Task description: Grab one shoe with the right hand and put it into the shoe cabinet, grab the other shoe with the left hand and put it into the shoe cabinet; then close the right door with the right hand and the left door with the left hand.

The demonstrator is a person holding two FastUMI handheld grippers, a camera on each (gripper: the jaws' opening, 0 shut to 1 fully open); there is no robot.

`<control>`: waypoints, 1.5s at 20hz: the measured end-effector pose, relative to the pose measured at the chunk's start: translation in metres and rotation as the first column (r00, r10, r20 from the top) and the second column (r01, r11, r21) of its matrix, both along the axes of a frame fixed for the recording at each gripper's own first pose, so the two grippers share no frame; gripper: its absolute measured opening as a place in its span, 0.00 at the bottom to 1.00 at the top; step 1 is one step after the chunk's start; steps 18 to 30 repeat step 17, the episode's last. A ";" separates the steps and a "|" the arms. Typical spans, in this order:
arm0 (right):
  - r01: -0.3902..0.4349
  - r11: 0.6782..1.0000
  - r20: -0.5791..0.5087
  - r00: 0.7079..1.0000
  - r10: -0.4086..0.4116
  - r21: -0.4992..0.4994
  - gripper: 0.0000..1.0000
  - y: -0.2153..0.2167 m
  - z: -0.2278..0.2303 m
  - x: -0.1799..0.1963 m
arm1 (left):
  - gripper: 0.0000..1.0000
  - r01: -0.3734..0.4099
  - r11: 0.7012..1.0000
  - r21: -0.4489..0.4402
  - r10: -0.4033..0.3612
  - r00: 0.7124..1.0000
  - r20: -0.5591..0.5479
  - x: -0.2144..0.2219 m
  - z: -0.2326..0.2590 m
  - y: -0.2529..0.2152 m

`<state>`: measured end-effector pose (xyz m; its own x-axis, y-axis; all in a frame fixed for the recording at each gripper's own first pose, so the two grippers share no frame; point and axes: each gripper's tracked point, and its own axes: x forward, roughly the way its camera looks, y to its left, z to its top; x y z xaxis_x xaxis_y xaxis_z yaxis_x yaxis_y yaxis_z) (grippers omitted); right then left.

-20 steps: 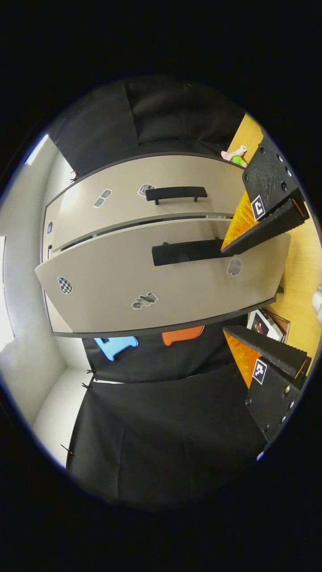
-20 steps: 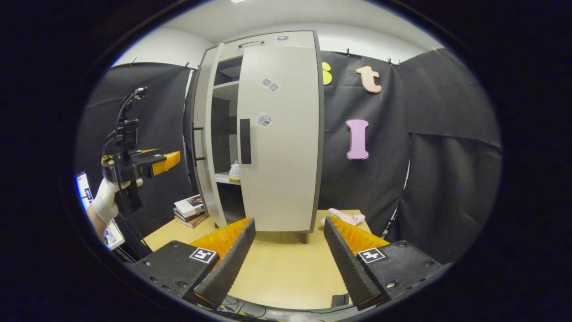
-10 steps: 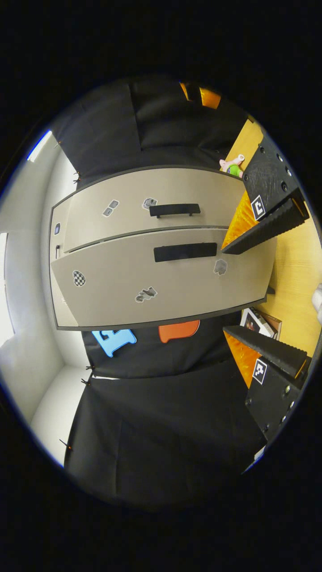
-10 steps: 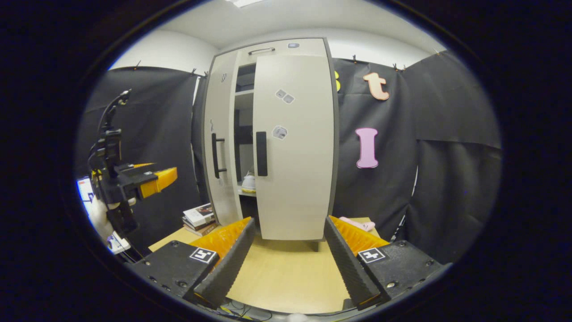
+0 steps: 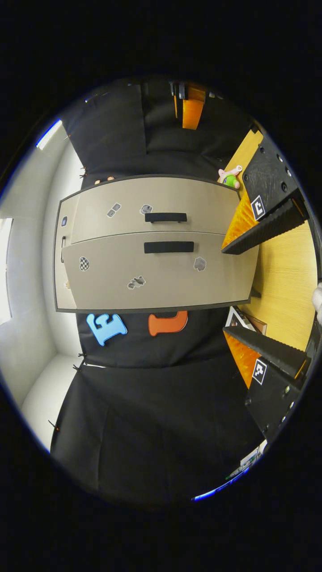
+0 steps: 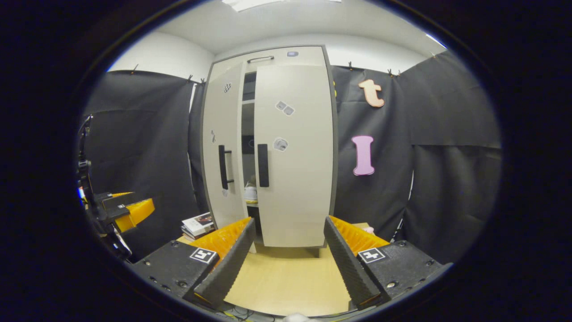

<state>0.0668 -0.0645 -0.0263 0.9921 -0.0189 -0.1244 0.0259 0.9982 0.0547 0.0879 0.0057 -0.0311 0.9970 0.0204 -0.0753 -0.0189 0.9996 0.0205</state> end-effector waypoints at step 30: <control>0.021 1.000 0.018 1.000 -0.021 0.009 1.00 0.011 -0.004 -0.029 | 1.00 0.057 0.998 -0.001 -0.057 0.998 0.012 -0.020 0.010 -0.009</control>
